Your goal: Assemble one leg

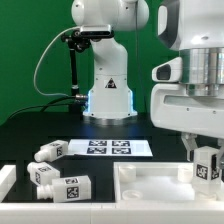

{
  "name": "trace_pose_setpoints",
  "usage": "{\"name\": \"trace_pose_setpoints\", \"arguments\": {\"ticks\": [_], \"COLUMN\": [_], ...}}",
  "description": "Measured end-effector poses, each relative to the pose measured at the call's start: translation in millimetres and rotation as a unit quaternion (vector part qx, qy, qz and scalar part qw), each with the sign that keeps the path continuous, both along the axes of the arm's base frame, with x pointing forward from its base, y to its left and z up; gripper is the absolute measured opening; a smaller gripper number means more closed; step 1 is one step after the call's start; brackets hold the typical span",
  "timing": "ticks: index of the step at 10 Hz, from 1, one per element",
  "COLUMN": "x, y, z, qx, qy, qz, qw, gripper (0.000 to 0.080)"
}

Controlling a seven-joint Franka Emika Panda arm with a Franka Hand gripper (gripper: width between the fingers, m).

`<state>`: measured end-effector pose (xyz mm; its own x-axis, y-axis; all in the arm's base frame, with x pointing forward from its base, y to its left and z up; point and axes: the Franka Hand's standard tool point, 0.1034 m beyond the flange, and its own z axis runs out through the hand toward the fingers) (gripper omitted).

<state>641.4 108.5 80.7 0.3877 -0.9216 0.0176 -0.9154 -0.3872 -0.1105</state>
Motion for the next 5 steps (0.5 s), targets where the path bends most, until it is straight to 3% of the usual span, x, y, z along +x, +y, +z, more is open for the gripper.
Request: {"name": "trace_pose_setpoints", "arguments": {"ticks": [3,5], "x": [-1.8,-2.0], "y": [1.2,1.1], "z": [-0.9,-1.1], "qx": [0.031,0.029], "qy": [0.004,0.004], "qz": [-0.165,-0.148], "qw": [0.986,0.989], "gripper": [0.0287,0.0287]}}
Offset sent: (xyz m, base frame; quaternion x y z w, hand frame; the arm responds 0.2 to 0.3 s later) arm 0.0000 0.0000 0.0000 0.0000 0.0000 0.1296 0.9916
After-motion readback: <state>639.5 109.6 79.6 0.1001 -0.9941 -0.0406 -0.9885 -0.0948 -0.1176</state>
